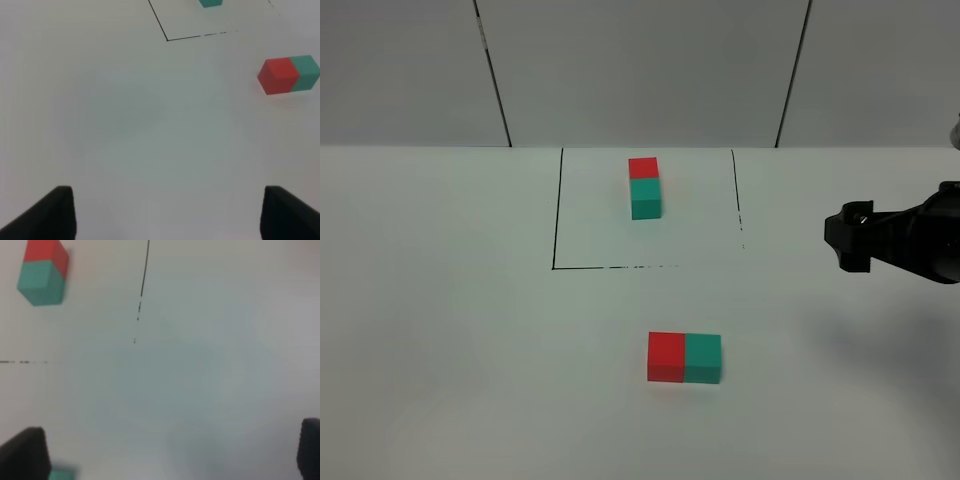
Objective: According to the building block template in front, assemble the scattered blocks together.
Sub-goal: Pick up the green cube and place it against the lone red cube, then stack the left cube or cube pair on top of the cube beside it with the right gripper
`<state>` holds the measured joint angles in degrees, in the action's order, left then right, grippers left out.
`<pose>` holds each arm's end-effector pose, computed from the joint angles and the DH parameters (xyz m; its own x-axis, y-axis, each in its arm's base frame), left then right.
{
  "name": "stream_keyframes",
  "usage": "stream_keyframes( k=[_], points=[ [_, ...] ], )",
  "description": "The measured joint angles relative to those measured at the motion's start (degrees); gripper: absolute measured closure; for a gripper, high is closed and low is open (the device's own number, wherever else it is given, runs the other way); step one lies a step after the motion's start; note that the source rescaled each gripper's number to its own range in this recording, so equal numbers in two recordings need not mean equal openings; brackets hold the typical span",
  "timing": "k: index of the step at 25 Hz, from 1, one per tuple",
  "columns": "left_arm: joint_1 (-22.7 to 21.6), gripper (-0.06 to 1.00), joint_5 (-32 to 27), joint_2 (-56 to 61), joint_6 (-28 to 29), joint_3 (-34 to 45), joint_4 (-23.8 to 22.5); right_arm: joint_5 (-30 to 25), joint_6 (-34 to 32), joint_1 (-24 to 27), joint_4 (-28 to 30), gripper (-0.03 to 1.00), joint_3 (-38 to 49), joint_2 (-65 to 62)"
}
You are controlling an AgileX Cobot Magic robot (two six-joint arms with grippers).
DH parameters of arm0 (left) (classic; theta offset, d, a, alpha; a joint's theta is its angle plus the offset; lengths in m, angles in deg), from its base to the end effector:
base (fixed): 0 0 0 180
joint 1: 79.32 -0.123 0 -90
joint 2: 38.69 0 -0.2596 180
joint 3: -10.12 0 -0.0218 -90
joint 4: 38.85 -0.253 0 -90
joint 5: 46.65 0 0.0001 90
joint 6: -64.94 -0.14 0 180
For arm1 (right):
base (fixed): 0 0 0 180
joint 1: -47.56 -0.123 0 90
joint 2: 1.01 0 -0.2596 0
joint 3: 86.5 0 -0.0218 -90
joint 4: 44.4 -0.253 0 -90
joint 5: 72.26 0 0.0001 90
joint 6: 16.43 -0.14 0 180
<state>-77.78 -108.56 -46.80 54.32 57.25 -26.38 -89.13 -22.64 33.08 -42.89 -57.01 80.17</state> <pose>0.0605 -0.0283 0.2602 -0.4297 0.0916 -0.8983 0.2325 0.9725 -0.0121 0.3058 0.0779 0.2253 -0.6081 -0.0713 -0.7906 -0.1943 0.9790 0.0612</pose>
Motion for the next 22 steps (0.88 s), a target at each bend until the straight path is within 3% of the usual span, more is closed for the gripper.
stream_keyframes(
  k=[8,11,15,22],
  points=[
    [0.0,0.36,0.0,0.0,0.0,0.0,0.0,0.69,-0.37,0.0,0.0,0.0,0.67,-3.63],
    [0.0,0.36,0.0,0.0,0.0,0.0,0.0,-2.26,0.12,0.0,0.24,0.01,0.52,-3.63],
    [0.0,0.36,0.0,0.0,0.0,0.0,0.0,-12.07,6.2,0.0,2.47,0.02,-4.22,-2.19],
    [0.0,0.36,0.0,0.0,0.0,0.0,0.0,-34.36,28.12,-0.48,4.05,0.02,-22.21,9.25]
  ],
)
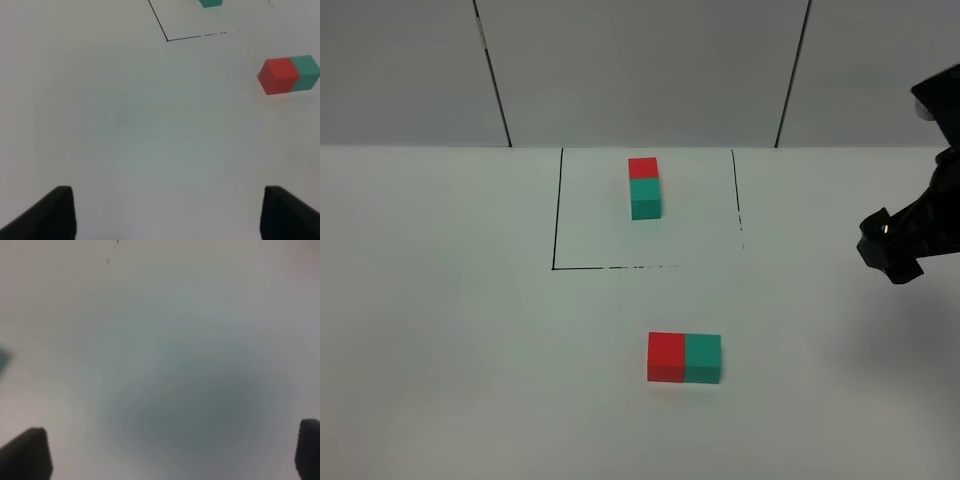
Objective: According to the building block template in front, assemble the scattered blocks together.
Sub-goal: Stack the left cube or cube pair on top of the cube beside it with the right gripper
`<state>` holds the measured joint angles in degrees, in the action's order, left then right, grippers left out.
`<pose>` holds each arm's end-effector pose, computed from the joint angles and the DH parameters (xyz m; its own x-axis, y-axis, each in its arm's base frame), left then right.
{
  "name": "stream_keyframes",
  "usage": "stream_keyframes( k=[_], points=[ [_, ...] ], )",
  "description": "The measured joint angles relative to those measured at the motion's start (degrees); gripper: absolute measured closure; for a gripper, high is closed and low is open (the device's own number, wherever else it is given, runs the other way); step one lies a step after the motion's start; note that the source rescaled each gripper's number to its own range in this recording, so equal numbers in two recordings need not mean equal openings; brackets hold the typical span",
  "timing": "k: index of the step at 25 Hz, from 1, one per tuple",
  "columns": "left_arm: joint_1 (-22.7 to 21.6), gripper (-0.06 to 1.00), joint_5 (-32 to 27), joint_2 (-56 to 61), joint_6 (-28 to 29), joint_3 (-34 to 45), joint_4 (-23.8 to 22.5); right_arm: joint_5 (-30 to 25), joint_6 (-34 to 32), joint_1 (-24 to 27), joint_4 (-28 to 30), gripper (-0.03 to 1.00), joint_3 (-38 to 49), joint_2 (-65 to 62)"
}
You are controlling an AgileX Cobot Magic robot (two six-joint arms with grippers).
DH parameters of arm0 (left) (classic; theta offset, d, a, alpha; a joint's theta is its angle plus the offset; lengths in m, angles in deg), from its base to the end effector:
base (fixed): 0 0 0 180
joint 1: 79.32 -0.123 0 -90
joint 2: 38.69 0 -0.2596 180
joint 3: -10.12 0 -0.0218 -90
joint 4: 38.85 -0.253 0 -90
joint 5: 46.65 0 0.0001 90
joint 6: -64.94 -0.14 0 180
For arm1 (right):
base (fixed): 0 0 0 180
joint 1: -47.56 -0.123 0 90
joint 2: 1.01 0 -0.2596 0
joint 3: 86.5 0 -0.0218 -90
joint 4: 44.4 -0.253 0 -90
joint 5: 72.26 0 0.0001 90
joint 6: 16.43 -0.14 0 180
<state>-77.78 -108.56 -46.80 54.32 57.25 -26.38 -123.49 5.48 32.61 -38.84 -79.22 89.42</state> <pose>0.0605 -0.0283 0.2602 -0.4297 0.0916 -0.8983 0.2325 0.9725 -0.0121 0.3194 0.0743 0.2508 -0.6525 -0.6169 -0.4401 -0.5527 0.7847 -0.2805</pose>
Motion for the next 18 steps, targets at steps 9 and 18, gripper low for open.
stream_keyframes(
  k=[9,18],
  points=[
    [0.0,0.36,0.0,0.0,0.0,0.0,0.0,-7.78,21.5,-12.01,0.32,0.02,-4.36,21.15],
    [0.0,0.36,0.0,0.0,0.0,0.0,0.0,-1.56,25.72,-17.79,-0.17,0.02,-4.47,26.79]
  ],
)
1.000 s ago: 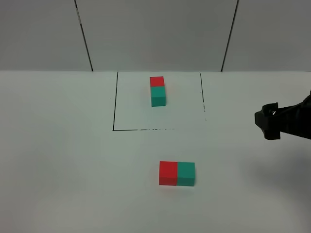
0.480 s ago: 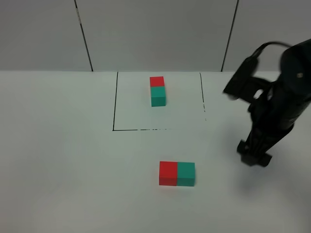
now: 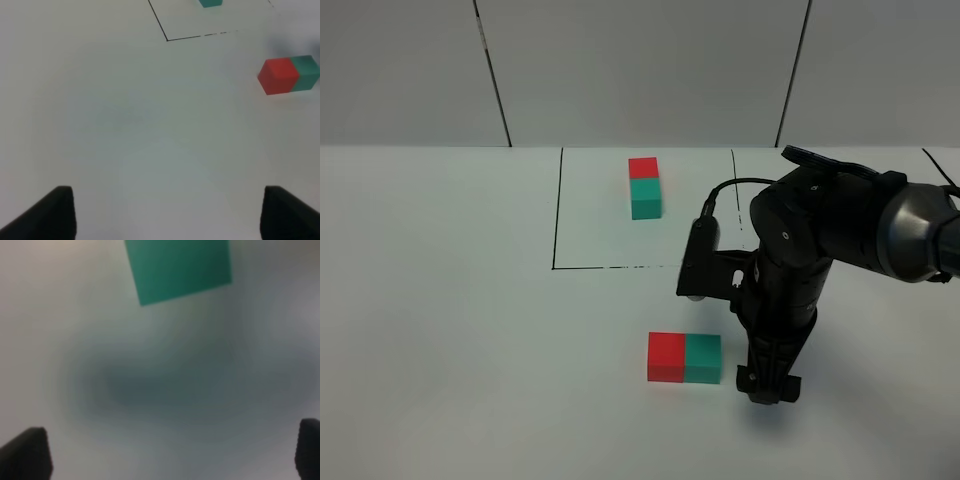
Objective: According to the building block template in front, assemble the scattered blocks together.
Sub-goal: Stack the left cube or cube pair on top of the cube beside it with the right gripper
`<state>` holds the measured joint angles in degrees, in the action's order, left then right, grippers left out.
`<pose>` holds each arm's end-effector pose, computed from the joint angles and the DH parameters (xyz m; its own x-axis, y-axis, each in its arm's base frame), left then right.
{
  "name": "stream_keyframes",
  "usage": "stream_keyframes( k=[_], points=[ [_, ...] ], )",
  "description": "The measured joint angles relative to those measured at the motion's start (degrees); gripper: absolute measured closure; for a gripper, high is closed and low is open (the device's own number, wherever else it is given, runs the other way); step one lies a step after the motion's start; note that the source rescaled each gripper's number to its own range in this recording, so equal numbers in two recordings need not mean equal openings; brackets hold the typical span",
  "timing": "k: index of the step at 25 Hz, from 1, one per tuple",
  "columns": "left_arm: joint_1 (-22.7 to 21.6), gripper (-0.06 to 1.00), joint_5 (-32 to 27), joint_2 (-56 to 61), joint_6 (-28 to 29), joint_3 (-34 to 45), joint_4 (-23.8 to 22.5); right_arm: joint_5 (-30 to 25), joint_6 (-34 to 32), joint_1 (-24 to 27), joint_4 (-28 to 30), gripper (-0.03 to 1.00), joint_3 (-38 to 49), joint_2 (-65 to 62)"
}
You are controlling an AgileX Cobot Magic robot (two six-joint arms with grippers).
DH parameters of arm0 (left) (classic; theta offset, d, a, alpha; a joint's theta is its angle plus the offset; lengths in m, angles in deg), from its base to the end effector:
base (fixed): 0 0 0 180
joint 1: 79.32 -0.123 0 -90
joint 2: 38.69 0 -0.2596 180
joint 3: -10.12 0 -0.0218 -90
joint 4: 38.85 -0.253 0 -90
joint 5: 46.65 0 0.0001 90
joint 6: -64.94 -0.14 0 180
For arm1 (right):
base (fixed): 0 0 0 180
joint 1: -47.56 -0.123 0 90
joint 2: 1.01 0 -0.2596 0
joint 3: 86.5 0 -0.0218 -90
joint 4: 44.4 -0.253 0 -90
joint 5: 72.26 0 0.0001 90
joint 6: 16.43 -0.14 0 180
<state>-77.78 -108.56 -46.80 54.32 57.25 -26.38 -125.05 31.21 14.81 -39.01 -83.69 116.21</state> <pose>0.0605 -0.0283 0.2602 -0.4297 0.0916 -0.8983 0.2325 0.9725 -0.0121 0.3138 0.1894 0.1076 -0.1136 -0.9933 -0.0226 -0.9826 0.1157 -0.1454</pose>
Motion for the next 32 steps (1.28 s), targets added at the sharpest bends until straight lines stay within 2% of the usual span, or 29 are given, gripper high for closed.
stream_keyframes(
  k=[4,6,11,17,24,32],
  points=[
    [0.0,0.36,0.0,0.0,0.0,0.0,0.0,4.24,1.44,-1.74,-1.3,0.02,0.0,0.0],
    [0.0,0.36,0.0,0.0,0.0,0.0,0.0,5.61,3.28,-2.28,-3.91,0.02,-0.12,0.0],
    [0.0,0.36,0.0,0.0,0.06,0.0,0.0,4.67,6.81,-2.35,-9.54,0.02,-4.08,2.34],
    [0.0,0.36,0.0,0.0,0.06,0.0,0.0,3.83,7.41,-2.35,-10.04,0.03,-9.35,7.06],
    [0.0,0.36,0.0,0.0,0.06,0.0,0.0,4.07,7.41,-2.35,-10.1,0.05,-9.46,11.61],
    [0.0,0.36,0.0,0.0,0.06,0.0,0.0,6.95,6.83,-2.35,-10.13,0.09,-9.51,14.76]
  ],
)
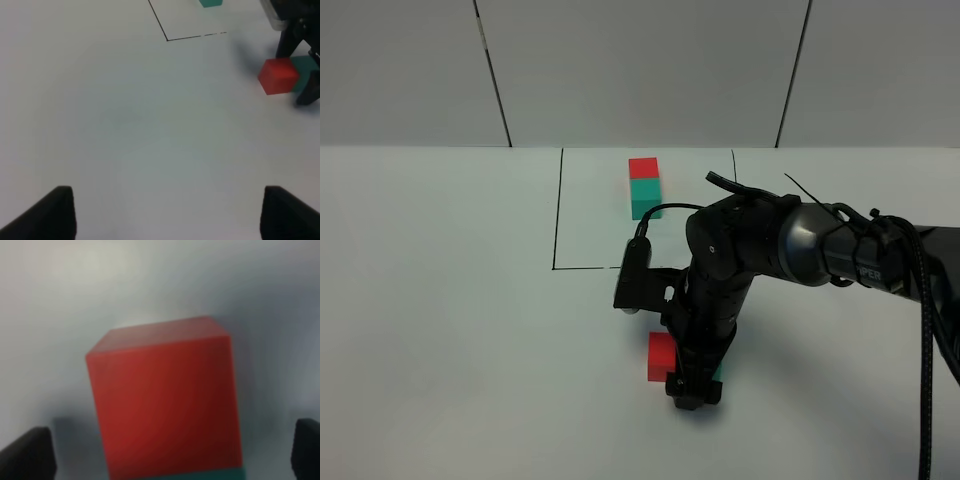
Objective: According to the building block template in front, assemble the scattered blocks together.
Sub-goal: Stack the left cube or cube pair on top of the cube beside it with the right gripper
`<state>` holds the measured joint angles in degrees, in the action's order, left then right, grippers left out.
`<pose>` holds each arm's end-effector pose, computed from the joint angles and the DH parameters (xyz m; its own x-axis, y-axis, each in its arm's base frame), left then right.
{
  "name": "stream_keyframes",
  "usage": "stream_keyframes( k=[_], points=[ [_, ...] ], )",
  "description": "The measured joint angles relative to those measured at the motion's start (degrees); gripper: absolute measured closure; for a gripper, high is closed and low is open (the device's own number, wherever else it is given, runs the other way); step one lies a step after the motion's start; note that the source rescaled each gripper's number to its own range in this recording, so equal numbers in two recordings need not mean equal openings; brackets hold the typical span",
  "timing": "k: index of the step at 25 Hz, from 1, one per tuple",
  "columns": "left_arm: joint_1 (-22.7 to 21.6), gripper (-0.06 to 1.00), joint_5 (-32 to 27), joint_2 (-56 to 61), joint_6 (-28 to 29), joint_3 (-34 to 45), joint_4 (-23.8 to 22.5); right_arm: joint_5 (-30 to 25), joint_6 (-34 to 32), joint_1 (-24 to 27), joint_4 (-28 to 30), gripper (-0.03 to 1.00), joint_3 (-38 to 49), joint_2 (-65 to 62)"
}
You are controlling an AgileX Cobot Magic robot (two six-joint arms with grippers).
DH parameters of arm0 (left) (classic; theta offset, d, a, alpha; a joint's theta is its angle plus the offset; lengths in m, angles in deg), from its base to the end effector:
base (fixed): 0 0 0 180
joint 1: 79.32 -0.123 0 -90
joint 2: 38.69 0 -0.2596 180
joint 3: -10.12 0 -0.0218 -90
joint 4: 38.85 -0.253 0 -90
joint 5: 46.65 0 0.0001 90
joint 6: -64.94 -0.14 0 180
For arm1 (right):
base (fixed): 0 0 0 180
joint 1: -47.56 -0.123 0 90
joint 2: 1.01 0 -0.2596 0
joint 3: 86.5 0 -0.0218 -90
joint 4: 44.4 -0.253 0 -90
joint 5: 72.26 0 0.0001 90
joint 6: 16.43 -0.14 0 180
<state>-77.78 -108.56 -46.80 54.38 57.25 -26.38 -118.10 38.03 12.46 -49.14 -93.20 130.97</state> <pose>0.0605 -0.0283 0.2602 -0.4300 0.0906 -0.8983 0.2320 0.9726 -0.0130 0.3343 0.2451 0.0496 -0.0539 -0.9882 -0.1435 -0.9942 0.0666 -0.0848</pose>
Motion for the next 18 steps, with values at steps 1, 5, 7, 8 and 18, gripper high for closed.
stream_keyframes(
  k=[1,5,7,8,18],
  points=[
    [0.0,0.36,0.0,0.0,0.0,0.0,0.0,0.3,-0.24,0.0,0.0,0.1,0.0,0.15],
    [0.0,0.36,0.0,0.0,0.0,0.0,0.0,1.81,-0.47,0.0,0.0,0.12,0.0,0.27],
    [0.0,0.36,0.0,0.0,0.0,0.0,0.0,2.0,-0.66,0.0,0.0,0.15,0.0,0.27],
    [0.0,0.36,0.0,0.0,0.0,0.0,0.0,2.0,-0.66,0.0,0.0,0.17,0.0,0.27],
    [0.0,0.36,0.0,0.0,-0.06,0.0,0.0,1.58,-1.06,0.0,-0.38,0.27,-0.33,1.3]
  ],
)
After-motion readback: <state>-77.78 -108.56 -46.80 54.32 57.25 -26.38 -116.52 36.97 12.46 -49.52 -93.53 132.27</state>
